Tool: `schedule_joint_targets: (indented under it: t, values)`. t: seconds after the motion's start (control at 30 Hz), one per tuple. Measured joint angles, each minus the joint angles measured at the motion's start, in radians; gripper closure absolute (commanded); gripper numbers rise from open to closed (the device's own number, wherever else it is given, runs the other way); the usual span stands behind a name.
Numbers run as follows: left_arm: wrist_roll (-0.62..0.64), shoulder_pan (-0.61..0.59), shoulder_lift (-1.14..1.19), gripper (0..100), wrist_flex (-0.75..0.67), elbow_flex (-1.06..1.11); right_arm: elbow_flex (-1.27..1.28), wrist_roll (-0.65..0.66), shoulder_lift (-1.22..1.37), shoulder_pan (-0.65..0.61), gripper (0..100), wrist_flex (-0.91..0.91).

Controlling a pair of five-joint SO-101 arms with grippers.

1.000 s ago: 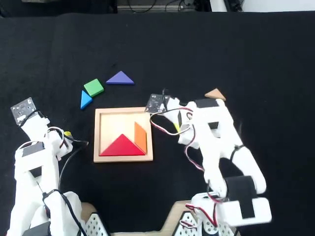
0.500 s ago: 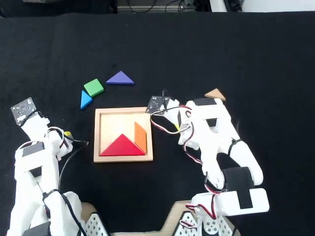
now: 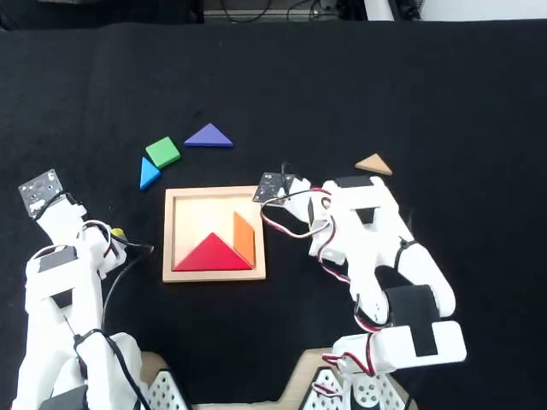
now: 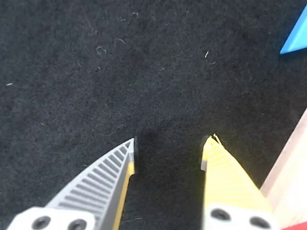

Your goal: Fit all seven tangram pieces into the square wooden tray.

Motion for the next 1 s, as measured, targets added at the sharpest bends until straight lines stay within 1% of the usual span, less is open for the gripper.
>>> schedule_joint_targets:
  t: [0.13, 0.23, 0.53, 0.6, 0.77, 0.9, 1.0]
  values:
    - [0.0, 0.0, 0.0, 77, 0.0, 0.0, -0.005, 0.0, 0.0, 0.002, 85.7, -0.015]
    - [0.0, 0.0, 0.0, 77, 0.0, 0.0, -0.006, 0.0, 0.0, 0.002, 89.7, -0.048]
    - [0.0, 0.0, 0.0, 77, 0.0, 0.0, -0.006, 0.0, -0.002, 0.003, 89.8, -0.057]
    - [0.0, 0.0, 0.0, 77, 0.0, 0.0, -0.041, -0.017, 0.0, 0.002, 87.2, -0.011]
    - [0.0, 0.0, 0.0, 77, 0.0, 0.0, -0.195, -0.074, 0.002, 0.002, 80.2, 0.195]
    - [0.0, 0.0, 0.0, 77, 0.0, 0.0, -0.299, -0.086, 0.002, 0.0, 79.7, 0.33]
    - [0.0, 0.0, 0.0, 77, 0.0, 0.0, -0.33, -0.087, 0.002, 0.0, 79.7, 0.385]
